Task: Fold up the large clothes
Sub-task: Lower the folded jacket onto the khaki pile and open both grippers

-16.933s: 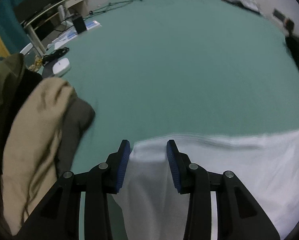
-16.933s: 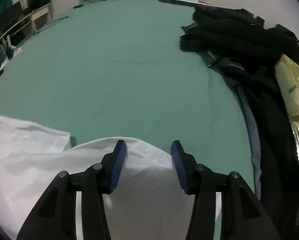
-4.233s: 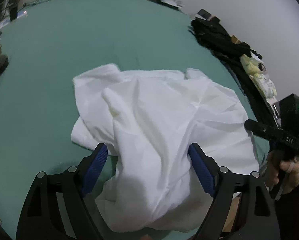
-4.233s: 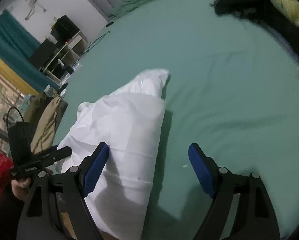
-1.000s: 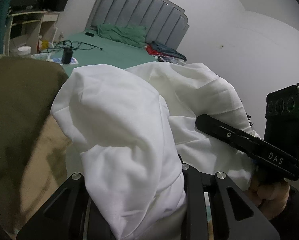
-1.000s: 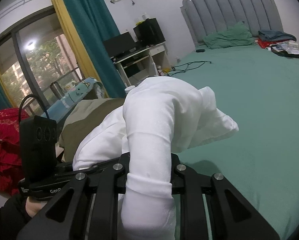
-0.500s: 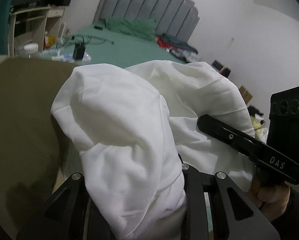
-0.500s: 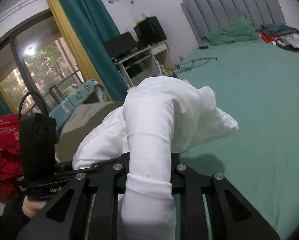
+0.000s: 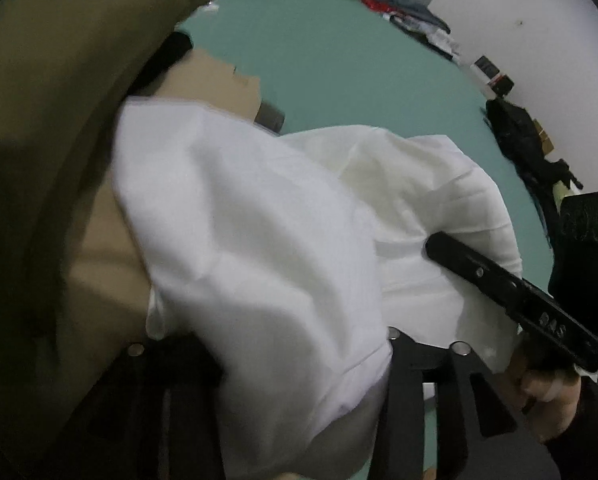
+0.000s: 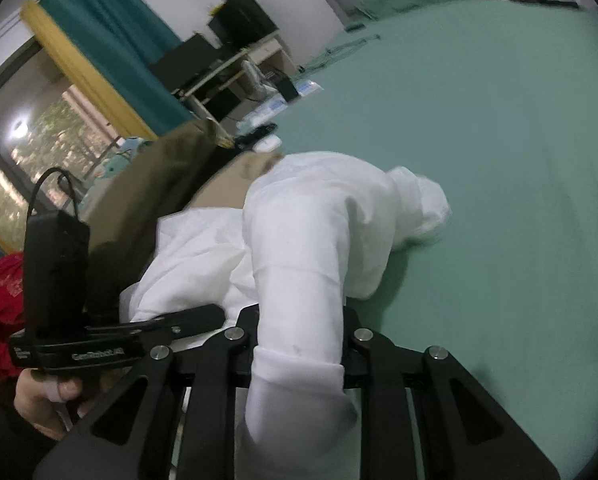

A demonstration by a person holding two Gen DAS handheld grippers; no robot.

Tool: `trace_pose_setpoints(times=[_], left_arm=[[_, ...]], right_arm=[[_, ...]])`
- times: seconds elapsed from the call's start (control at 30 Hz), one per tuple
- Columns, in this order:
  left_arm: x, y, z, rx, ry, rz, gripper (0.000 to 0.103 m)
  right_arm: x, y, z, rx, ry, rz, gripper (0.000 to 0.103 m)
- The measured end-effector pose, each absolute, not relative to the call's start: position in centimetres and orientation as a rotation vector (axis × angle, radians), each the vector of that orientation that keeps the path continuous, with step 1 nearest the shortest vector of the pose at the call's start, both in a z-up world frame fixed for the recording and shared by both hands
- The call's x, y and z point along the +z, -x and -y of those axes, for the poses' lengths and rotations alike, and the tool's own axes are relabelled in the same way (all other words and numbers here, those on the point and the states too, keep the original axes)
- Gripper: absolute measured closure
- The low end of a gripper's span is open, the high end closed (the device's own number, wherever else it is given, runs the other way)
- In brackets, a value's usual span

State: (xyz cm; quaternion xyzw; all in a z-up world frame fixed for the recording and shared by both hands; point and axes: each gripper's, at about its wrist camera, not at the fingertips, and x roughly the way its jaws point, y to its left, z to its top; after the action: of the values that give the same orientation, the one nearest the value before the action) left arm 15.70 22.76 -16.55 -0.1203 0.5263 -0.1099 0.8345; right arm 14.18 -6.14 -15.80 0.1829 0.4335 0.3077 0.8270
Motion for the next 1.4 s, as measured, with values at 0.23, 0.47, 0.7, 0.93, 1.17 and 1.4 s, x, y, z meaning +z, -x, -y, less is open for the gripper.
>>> trace_pose_setpoints(times=[0.23,0.47,0.7,0.93,1.17,1.4], left_arm=[[-16.9,-14.6,-22.3,-0.252,0.196,-1.127,0.054],[-13.0,-13.3,-21.8,-0.233,0.160,-0.957,0.054],[-13.9,-13.2,-23.0,-0.137,0.163,-1.009,0.054],[-16.1,-13.7,-22.0,-0.074,0.072,-1.114,0.054],[-15.5,-13.1,-22.4,-0.070,0.085,-1.093,0.054],[-12.4,-11.0,-22.8,-0.053,0.179,-0.939,0.054]], right_arm=[[-18.1,-14.0,8.5,0.611,-0.463,-0.980,0.059],[-16.2,-12.8,10.5,0.534,-0.385,-0.957,0.046],[-14.2,-12.2,11.9,0.484,-0.309,-0.932,0.045],[-15.6,-12.2,10.8,0.445,-0.200,-0.972,0.034],[-16.6,-12.3,11.4,0.412,-0.184,-0.995,0.020],[-15.7,-11.9,12.0,0.401,-0.169,-1.000,0.019]])
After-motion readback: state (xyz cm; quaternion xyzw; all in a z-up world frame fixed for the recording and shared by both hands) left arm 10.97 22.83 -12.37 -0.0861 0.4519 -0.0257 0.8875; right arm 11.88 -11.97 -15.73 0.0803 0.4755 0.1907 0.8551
